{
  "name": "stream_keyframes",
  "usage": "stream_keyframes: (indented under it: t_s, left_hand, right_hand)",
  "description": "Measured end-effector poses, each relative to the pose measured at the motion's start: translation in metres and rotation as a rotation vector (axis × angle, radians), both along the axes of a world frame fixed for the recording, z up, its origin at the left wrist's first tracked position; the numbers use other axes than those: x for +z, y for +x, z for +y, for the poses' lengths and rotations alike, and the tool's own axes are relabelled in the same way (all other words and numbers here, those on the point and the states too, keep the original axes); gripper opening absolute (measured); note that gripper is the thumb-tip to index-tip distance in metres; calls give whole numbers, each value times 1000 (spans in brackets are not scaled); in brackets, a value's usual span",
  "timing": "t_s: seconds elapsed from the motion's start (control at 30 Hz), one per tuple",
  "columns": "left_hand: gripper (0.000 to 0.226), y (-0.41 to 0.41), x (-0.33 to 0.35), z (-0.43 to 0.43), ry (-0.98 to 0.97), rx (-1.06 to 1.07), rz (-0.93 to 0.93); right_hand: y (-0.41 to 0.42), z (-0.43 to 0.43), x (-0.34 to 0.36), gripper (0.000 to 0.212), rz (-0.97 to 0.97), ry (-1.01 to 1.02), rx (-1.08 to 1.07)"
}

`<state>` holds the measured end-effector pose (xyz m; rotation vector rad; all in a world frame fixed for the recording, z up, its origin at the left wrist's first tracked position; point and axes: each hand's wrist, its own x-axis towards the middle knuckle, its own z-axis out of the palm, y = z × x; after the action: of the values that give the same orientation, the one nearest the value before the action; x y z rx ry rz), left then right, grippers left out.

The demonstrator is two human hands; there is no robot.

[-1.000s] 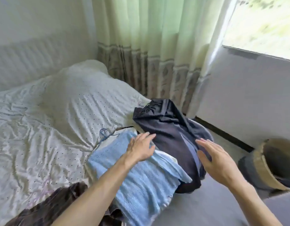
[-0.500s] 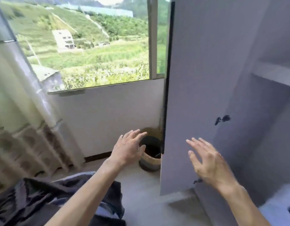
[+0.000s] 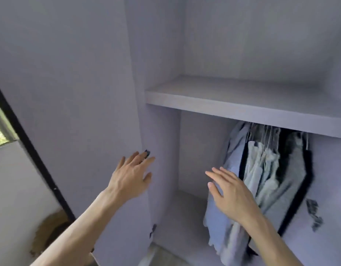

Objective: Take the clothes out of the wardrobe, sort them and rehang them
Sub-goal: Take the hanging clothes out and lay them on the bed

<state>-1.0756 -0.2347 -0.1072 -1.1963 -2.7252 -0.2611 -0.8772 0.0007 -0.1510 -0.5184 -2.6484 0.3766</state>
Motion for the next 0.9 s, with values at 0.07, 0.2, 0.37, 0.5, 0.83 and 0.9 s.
stream_keyframes:
  t_s: [0.07, 0.2, 0.37, 0.5, 0.83, 0.9]
  left_hand:
    - [56, -15, 9, 30, 5, -75, 23]
    - [58, -47, 20, 90, 33, -166, 67]
    - [63, -70, 34, 159, 115, -261, 140]
    - [68, -87, 50, 219, 233, -297, 192]
    - [66, -116, 29, 296, 437, -217, 286]
    - [65, -116, 27, 300, 480, -209, 288]
  right_hand:
    - [7, 14, -2, 43, -45, -7, -69]
    - [16, 43, -6, 43, -70, -1, -168]
    - [7, 96, 8, 49, -21, 75, -278]
    - [-10, 146, 20, 47, 4, 39, -330]
    - [-79, 216, -36, 48, -178, -265, -402]
    - [-93, 218, -44, 42, -140, -211, -460]
